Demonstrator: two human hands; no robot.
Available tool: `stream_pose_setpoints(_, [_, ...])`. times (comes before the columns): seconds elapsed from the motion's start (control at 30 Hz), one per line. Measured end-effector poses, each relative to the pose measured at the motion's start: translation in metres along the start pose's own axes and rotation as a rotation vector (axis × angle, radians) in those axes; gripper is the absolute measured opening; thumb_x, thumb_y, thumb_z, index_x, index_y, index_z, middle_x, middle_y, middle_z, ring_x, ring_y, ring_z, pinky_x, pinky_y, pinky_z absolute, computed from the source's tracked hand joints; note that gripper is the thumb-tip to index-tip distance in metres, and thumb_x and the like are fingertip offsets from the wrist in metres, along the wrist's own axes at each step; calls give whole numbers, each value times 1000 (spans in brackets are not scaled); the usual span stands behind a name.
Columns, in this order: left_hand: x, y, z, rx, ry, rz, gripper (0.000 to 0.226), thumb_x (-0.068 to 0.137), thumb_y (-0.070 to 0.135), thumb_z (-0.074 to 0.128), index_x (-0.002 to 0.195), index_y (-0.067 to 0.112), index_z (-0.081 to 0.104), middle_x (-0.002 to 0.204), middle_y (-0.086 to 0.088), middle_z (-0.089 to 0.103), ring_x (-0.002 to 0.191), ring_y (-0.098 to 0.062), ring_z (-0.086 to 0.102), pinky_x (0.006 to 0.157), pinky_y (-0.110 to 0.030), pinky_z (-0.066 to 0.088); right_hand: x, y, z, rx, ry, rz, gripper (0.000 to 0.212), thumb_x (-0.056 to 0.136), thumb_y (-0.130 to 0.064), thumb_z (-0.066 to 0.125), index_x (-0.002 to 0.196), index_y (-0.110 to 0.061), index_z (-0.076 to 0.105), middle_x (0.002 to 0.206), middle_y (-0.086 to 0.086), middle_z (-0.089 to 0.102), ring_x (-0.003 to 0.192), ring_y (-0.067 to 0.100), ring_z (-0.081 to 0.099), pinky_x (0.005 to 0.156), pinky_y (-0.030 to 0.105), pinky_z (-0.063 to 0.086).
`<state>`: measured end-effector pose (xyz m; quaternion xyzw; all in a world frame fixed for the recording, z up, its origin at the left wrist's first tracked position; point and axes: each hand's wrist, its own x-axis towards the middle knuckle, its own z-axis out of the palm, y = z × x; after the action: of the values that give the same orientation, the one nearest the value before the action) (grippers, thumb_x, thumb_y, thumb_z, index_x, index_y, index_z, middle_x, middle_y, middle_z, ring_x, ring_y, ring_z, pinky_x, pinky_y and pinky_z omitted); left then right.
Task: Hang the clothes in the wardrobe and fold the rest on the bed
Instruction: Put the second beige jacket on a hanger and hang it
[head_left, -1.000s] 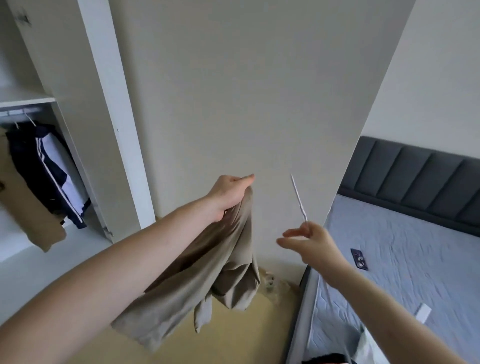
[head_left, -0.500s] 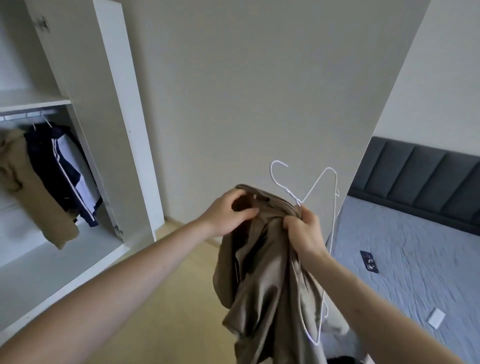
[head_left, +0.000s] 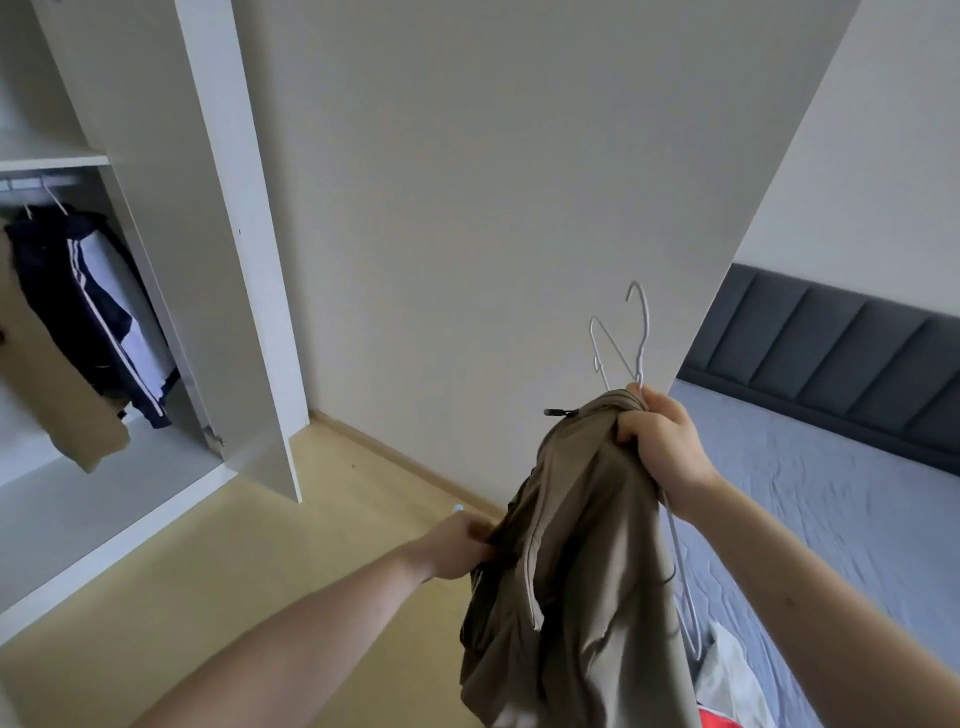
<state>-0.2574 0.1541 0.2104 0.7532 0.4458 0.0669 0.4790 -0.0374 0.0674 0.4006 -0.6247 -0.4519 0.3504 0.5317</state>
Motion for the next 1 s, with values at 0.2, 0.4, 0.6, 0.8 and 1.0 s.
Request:
stream_pose_setpoints(0.2, [6,11,-40,-155,486,-28,15,97,17,55,84,16,61,86,-4,67,88,-25,62,71,-32,43,-6,27,-49,-149,110,42,26,62,-4,49,57,-26,36,59,-7,36,59,14,34,55,30,29])
stream_pose_setpoints(0.4, [-17,86,-125,-22,686,270,26,95,25,66,74,9,64,69,-5,64,72,-22,58,68,-37,43,-11,73,-74,-394,148,182,34,77,7,55,68,-20,36,62,1,36,64,18,35,59,34,26])
stream_pose_setpoints(0.6, [-52,163,-145,28,669,549,27,91,22,67,66,28,61,61,15,57,65,-3,52,64,-25,37,-11,77,-52,-427,107,227,36,75,10,62,68,-17,40,58,1,41,59,18,39,57,32,29])
stream_pose_setpoints(0.8, [-64,210,-125,27,549,733,19,91,18,66,76,28,68,72,13,67,73,-6,63,69,-22,45,-1,47,2,-64,-46,87,31,80,17,70,85,-3,48,87,10,70,77,20,61,69,26,51])
stream_pose_setpoints(1.0, [-55,216,-123,13,541,715,11,89,16,66,79,18,71,76,7,70,78,-15,64,76,-30,49,4,20,35,40,-52,-47,28,86,6,51,102,-6,71,90,13,77,82,21,74,69,35,63])
